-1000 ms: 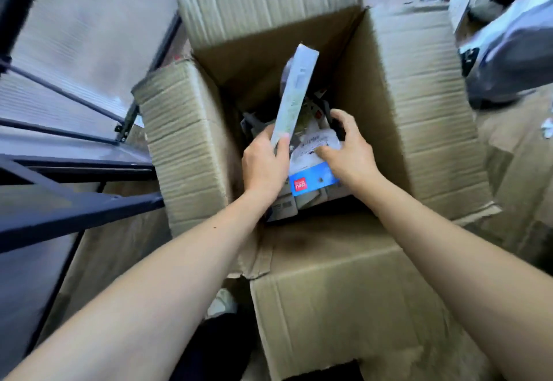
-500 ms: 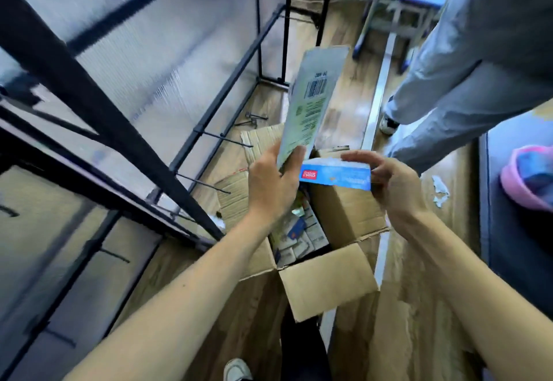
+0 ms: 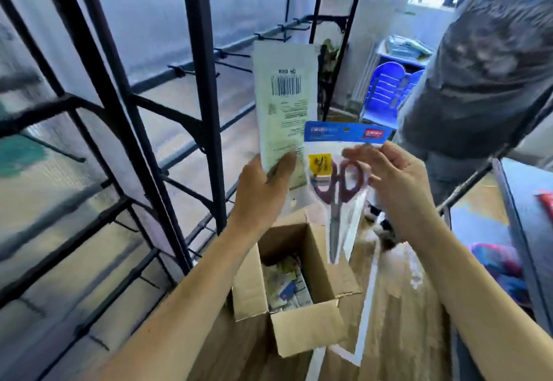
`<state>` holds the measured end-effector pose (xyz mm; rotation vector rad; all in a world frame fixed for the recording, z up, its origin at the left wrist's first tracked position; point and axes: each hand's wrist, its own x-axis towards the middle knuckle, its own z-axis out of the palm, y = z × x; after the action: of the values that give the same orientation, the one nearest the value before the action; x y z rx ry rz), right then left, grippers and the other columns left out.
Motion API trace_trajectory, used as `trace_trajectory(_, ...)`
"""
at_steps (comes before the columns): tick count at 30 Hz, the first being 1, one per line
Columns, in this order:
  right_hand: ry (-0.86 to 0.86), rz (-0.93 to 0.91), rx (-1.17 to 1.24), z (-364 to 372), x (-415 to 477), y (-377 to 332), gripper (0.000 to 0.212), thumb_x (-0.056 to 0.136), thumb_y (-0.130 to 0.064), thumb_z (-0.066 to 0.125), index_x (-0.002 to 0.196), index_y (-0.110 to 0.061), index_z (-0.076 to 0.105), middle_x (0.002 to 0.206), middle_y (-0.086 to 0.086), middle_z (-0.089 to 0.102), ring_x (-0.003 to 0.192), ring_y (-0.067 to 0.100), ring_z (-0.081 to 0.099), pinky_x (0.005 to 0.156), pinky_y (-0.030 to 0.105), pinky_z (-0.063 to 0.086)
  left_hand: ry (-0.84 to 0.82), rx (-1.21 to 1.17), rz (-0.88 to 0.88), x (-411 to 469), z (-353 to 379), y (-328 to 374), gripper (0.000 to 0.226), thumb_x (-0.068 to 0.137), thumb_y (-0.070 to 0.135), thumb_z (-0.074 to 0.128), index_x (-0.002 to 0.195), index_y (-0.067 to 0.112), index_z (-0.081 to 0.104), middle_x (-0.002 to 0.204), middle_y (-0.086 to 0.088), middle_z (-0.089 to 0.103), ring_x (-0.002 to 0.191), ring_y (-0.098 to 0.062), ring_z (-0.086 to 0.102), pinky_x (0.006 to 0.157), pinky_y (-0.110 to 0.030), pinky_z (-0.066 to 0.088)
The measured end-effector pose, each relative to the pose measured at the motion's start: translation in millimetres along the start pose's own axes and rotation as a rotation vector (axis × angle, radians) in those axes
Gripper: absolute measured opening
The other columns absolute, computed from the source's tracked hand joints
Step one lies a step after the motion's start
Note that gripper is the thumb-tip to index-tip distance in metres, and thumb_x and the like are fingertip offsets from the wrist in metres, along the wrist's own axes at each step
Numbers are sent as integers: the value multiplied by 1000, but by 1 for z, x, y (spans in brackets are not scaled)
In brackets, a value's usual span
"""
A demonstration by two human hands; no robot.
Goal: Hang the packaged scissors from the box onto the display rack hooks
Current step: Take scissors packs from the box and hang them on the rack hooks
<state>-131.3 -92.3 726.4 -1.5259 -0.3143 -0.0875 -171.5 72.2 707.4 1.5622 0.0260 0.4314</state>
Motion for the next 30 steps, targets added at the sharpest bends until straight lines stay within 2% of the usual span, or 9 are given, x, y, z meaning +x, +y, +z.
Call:
trace_trajectory(3, -13, -20, 15, 9, -2, -26, 21, 88, -21, 56, 72, -21, 69, 73, -9, 73, 74, 9, 63, 70, 25, 49, 3, 28, 8, -18, -4, 26, 15, 93, 24, 50, 107, 28, 54, 96, 13, 63, 81, 2, 60, 66, -10, 50)
trace_trajectory(6, -109, -42, 77, 22, -11, -44, 17, 75, -32, 60, 65, -25, 73, 72, -7, 71, 72, 9, 63, 65, 22, 49, 56, 39, 12, -36, -6, 40, 6, 89, 29, 53, 91, 33, 58, 82, 16, 65, 71, -2, 61, 63, -20, 50)
trace_trajectory(10, -263, -81, 240, 46, -21, -48, 11, 82, -8, 58, 85, -17, 62, 70, -8, 70, 66, 3, 64, 60, 16, 51, 226, -9, 34, -61, -14, 49, 12, 84, 21, 63, 86, 32, 62, 70, 19, 69, 70, 7, 64, 58, -8, 47)
trace_trajectory(13, -350, -120, 282, 65, -37, -44, 53, 84, 9, 52, 115, -34, 44, 88, -3, 62, 70, 4, 61, 59, 19, 52, 398, -78, 27, -83, -26, 57, 17, 82, 15, 66, 82, 32, 63, 67, 24, 68, 66, 8, 63, 56, -8, 47)
trace_trajectory(16, -392, -110, 347, 85, -55, -38, 77, 79, 11, 58, 119, -48, 32, 102, -2, 45, 79, 9, 56, 64, 24, 52, 589, -89, 39, -105, -45, 64, 18, 81, 15, 68, 72, 30, 65, 58, 21, 66, 55, 6, 59, 50, -9, 45)
trace_trajectory(18, -447, -25, 343, 100, -67, -38, 70, 78, 3, 61, 121, -45, 33, 105, -2, 46, 84, 13, 58, 69, 30, 53, 688, -102, 51, -119, -60, 72, 17, 80, 13, 68, 72, 28, 65, 58, 18, 67, 54, 5, 60, 49, -11, 46)
trace_trajectory(22, -842, 99, 205, 137, -96, -33, 17, 79, -18, 65, 96, -14, 63, 82, -4, 69, 76, 9, 66, 69, 30, 52, 856, -207, 93, -148, -96, 87, 19, 81, 6, 65, 72, 22, 66, 59, 13, 69, 54, 0, 64, 50, -15, 50)
trace_trajectory(26, -924, 32, 246, 182, -131, -42, 24, 77, -22, 57, 93, -7, 67, 84, 2, 72, 81, 14, 69, 69, 25, 54, 946, -215, 144, -180, -141, 103, 21, 79, 2, 66, 73, 22, 65, 59, 14, 69, 54, 2, 64, 48, -12, 48)
trace_trajectory(30, -898, -18, 345, 242, -169, -56, 19, 79, -17, 65, 89, -1, 65, 77, 0, 71, 73, 8, 66, 64, 16, 49, 987, -164, 124, -219, -197, 115, 13, 78, 9, 69, 78, 22, 67, 68, 10, 72, 65, -6, 68, 61, -21, 54)
